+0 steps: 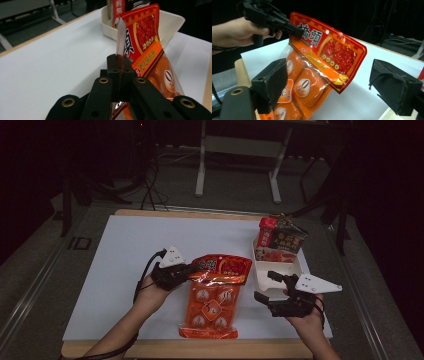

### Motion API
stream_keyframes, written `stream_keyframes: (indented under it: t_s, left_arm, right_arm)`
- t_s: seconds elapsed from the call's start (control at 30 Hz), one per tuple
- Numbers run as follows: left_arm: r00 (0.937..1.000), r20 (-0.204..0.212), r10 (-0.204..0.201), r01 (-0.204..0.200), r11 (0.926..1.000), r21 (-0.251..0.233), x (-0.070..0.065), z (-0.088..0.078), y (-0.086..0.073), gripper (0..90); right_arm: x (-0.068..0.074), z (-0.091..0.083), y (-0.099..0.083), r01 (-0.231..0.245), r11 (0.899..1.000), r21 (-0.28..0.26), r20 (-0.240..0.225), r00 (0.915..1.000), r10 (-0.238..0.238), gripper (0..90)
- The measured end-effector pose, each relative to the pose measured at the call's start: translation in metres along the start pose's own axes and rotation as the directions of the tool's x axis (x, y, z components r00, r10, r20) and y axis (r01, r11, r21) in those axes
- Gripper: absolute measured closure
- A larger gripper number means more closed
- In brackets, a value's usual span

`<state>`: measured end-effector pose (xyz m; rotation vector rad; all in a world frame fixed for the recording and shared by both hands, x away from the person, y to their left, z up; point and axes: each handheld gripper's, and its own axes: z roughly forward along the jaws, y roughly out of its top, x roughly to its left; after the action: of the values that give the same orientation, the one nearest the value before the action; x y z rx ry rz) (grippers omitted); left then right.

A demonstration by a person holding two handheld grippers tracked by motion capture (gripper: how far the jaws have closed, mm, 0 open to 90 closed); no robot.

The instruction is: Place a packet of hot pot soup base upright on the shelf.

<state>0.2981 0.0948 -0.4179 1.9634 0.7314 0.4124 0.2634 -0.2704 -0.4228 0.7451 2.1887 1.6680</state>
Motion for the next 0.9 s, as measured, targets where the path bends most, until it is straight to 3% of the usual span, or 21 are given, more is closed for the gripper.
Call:
stream_keyframes:
  t_s: [0.2,0.67,0.9]
  left_arm:
    - [0.9991,0.020,0.038,-0.037,0.9988,-0.033,-0.012,-0.008,0.007,90.0]
    - [0.9944,0.078,0.071,-0.062,0.9917,-0.113,-0.031,-0.021,0.011,90.0]
    - [0.9917,0.096,0.085,-0.073,0.9895,-0.125,-0.038,-0.025,0.013,90.0]
  right_arm:
    - [-0.001,0.002,0.000,-0.017,1.000,0.004,-0.011,0.9998,0.017,14.7]
    - [-0.003,0.011,-0.004,-0.051,0.998,0.023,-0.037,0.9980,0.052,17.9]
    - [-0.004,0.015,-0.007,-0.063,0.998,0.009,-0.116,0.9912,0.064,34.3]
